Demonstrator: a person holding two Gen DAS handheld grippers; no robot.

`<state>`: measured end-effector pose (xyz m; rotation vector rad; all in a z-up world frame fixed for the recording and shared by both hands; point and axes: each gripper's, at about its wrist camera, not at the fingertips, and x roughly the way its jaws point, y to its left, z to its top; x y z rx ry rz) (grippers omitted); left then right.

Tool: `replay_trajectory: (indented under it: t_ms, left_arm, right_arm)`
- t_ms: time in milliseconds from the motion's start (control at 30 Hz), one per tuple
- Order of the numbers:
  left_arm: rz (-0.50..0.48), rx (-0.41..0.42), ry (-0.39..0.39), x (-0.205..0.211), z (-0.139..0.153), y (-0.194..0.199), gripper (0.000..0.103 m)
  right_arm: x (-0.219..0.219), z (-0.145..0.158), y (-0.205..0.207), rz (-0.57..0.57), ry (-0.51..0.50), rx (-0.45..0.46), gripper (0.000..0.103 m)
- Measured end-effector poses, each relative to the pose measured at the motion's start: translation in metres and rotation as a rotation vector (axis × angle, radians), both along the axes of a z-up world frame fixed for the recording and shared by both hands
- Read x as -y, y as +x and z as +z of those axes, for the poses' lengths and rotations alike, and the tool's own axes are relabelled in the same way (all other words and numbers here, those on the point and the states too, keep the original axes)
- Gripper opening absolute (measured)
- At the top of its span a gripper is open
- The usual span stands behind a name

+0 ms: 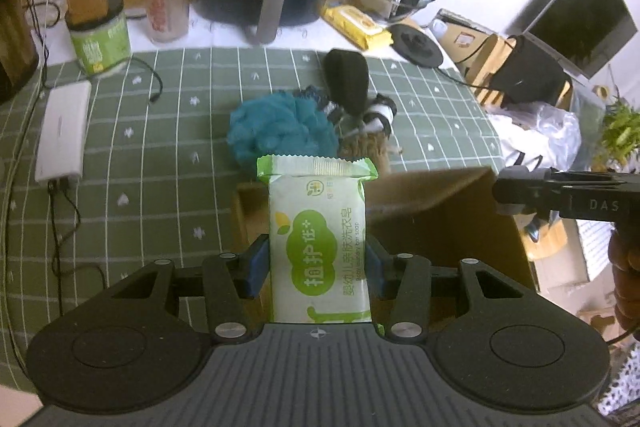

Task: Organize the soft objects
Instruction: 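Carry the wipe packet and plastic case over the box and lower both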

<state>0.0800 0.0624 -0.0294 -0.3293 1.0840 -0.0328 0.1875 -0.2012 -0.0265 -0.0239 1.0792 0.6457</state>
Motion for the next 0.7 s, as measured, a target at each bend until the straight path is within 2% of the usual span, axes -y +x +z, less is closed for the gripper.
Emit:
replay_trajectory:
  t_ms: [167,300,367,400,700]
  left_arm:
    - [0.017,-0.023,-0.052,0.005,-0.009,-0.010,0.048]
    - [0.021,0.012,-0.047,0.009,-0.006,-0.020,0.050]
    - [0.029,0.029,-0.020,0.012,-0.004,-0.024,0.056]
    - [0.033,0.040,-0.004,0.013,-0.003,-0.026,0.064]
    - [0.041,0.084,0.151,0.020,0.003,-0.039,0.065]
  right_arm:
    - [-0.002,-0.006,-0.010,0.008,-0.011,-0.020,0.055]
    - [-0.003,-0.011,-0.018,0.010,-0.015,-0.037,0.055]
    - [-0.003,-0.013,-0.022,0.010,-0.014,-0.045,0.055]
    - [-0.004,-0.014,-0.023,0.010,-0.016,-0.048,0.055]
    - [-0.009,-0.016,-0.033,0.027,-0.024,-0.058,0.055]
